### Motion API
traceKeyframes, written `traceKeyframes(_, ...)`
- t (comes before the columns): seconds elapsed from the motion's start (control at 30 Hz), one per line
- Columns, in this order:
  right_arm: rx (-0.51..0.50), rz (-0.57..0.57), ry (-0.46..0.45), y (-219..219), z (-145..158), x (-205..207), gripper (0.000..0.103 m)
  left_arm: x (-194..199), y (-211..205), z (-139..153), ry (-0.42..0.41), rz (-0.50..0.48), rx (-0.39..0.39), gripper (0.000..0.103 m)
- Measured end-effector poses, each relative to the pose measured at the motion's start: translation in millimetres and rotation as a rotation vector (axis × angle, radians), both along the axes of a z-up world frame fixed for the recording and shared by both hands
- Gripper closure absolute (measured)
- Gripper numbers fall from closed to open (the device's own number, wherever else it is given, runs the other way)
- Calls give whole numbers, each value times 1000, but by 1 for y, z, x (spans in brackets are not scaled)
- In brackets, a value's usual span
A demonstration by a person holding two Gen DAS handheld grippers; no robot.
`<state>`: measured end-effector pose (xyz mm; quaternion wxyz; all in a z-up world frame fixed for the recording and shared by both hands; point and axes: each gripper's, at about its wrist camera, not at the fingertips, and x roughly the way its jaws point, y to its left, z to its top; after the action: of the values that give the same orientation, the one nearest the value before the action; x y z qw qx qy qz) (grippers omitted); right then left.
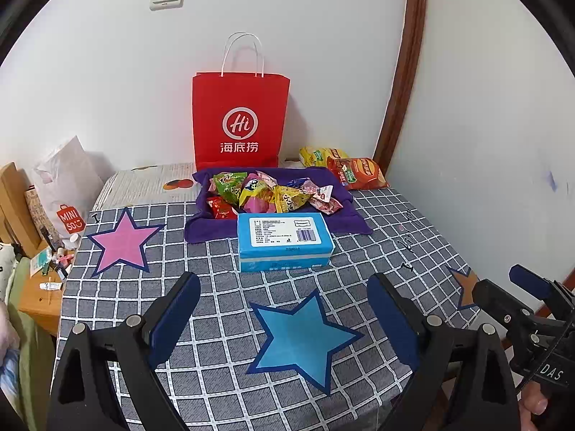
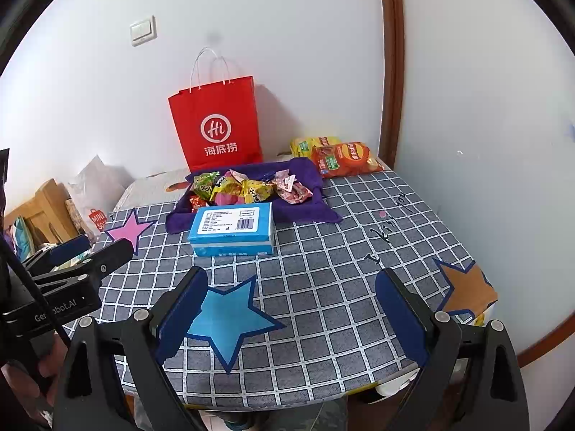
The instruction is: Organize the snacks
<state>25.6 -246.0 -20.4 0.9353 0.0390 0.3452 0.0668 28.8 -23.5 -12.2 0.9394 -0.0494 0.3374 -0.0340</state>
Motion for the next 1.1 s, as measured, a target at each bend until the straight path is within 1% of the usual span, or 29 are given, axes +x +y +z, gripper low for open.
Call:
traceKeyframes(0.63, 6, 6, 0, 4, -1, -3, 10, -5, 2, 4, -8, -2, -13, 9)
traceKeyframes(1.1, 12, 9, -2, 7, -1, -3, 10, -5, 0, 5, -6, -8, -3, 9)
